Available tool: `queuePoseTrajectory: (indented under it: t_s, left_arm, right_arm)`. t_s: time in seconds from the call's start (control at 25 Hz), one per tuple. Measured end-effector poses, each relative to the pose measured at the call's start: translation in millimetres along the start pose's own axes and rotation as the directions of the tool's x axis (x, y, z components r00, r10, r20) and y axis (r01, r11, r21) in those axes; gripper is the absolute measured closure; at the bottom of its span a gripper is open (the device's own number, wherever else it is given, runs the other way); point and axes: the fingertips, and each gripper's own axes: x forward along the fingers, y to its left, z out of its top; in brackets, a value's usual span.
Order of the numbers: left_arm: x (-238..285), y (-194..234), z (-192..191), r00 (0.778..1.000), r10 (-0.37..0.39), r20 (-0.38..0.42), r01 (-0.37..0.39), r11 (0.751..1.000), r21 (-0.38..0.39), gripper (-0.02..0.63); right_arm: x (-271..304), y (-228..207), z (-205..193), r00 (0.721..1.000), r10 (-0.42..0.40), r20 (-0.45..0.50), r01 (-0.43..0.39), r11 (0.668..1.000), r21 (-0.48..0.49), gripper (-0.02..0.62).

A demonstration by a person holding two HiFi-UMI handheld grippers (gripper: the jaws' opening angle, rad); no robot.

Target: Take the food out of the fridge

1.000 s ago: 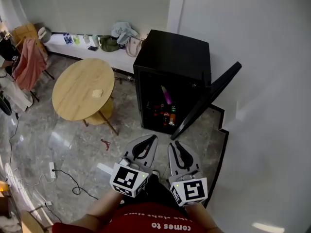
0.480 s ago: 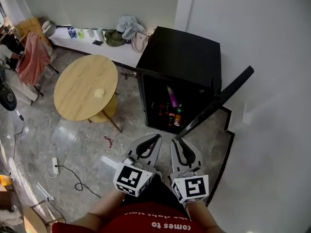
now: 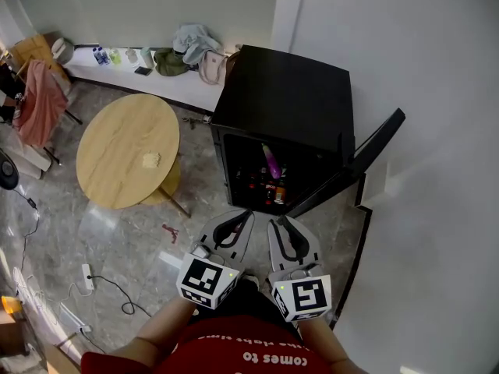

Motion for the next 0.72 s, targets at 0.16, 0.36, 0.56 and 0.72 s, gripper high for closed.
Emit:
queuePoseTrajectory:
  t_s: [0.16, 0.36, 0.56, 0.72]
  left_arm:
    - [7.0, 11.0, -2.1, 1.0, -0.026, -0.016, 0.026, 1.0, 0.003, 0.598]
    - [12.3, 27.0, -3.2, 0.998, -0.057, -0.011, 0.057, 0.998, -0.012, 0.598]
    - [19.2, 42.4, -9.1, 0.996, -0.088, -0.018, 0.088, 0.996, 0.003, 0.598]
    - [22.4, 45.1, -20.3, 0.992, -0.113, -0.046, 0.113, 0.993, -0.023, 0.598]
  right_arm:
    - [16.1, -2.6, -4.4, 0.999, -0.011, -0.032, 0.011, 1.0, -0.002, 0.529]
    - [35.5, -0.6, -11.6, 0.997, -0.036, -0.063, 0.036, 0.999, -0.002, 0.523]
    - [51.7, -0.4, -24.4, 0.994, -0.062, -0.086, 0.064, 0.998, 0.022, 0.523]
    - [57.9, 2.5, -37.1, 0.99, -0.061, -0.13, 0.065, 0.998, 0.026, 0.523]
